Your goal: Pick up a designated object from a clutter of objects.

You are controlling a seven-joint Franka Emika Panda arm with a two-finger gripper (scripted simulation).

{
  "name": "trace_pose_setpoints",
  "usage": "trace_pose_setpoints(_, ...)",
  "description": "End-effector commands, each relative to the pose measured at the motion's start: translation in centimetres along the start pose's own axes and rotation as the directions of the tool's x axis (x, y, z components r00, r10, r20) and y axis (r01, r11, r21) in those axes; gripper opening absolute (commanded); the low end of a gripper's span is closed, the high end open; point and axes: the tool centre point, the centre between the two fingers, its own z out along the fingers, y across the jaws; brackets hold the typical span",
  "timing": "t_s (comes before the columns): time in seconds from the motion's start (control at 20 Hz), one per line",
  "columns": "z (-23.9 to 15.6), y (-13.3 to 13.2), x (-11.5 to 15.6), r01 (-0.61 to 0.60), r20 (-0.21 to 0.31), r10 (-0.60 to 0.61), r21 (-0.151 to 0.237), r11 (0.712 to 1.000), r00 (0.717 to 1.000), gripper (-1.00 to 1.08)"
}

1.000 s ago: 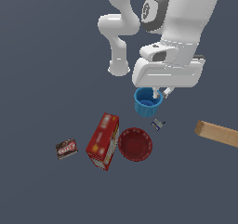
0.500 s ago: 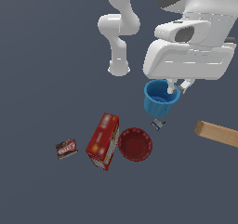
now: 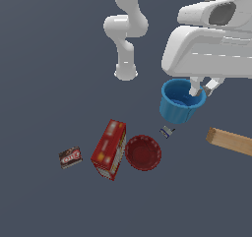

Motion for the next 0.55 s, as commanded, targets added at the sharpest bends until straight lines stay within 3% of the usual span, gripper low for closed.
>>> trace_pose_setpoints(0.0,-0.57,-0.01,0.54,0.0,-0.003,0.0,-0.001,1.0,1.0,-1.0)
trace_pose_setpoints(0.5,-0.89,-0.07,0.97,0.001,-0.003,-0.001,-0.002,1.0,1.0,-1.0)
